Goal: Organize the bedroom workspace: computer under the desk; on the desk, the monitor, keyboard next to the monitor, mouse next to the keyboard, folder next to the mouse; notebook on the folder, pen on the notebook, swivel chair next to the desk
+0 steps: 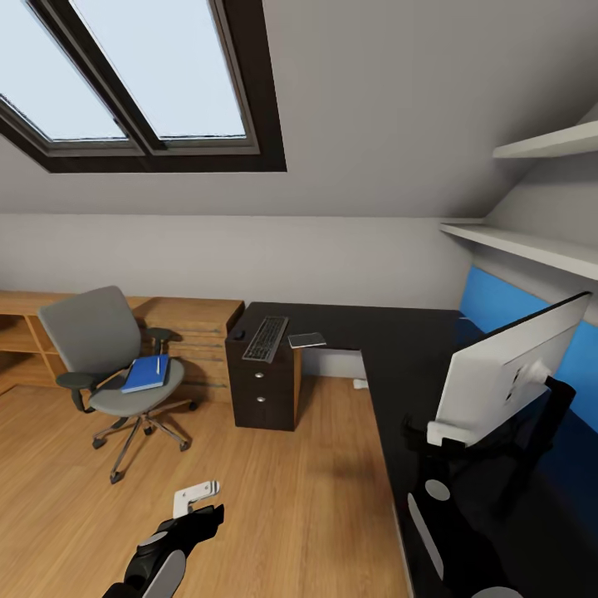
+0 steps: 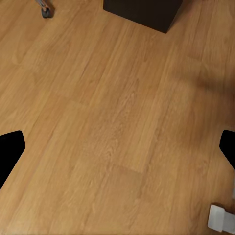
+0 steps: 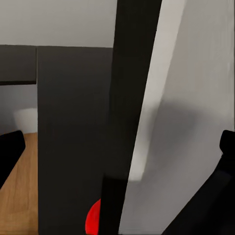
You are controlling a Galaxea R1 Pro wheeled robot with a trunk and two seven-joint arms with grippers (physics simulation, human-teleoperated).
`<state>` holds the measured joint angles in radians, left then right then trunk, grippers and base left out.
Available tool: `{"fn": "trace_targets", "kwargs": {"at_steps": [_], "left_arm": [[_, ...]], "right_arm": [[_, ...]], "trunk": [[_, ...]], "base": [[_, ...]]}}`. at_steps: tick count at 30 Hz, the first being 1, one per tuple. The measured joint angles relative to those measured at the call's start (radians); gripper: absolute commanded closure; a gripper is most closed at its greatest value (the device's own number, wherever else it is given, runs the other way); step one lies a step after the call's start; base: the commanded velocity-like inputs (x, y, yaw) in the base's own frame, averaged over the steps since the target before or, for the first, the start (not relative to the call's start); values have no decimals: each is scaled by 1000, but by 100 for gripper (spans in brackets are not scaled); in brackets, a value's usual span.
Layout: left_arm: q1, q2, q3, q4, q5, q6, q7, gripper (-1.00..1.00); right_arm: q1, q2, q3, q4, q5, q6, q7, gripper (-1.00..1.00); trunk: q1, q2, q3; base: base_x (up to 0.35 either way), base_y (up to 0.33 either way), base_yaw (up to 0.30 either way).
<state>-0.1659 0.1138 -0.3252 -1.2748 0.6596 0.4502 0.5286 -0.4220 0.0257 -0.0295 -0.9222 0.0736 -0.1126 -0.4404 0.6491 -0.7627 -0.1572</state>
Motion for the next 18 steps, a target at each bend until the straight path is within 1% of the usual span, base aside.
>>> {"fn": "trace_targets", "kwargs": {"at_steps": [4,8,18], "left_arm": [[0,0,0,0,1,0,0,-100],[0,-3,0,1,1,0,0,-100],[0,-18,0,3,2,0,-1,-100]], "right_arm": [[0,-7,-5,4,-1,1,-13,-100],[-3,-11,-34,23,-1,2,-35,-100],[-4,-16,-44,30,-3,2,-51,-100]], "trunk": [[0,0,0],[0,0,0],[0,0,0]], "base": [[1,0,0],[0,0,0],[0,0,0]]}}
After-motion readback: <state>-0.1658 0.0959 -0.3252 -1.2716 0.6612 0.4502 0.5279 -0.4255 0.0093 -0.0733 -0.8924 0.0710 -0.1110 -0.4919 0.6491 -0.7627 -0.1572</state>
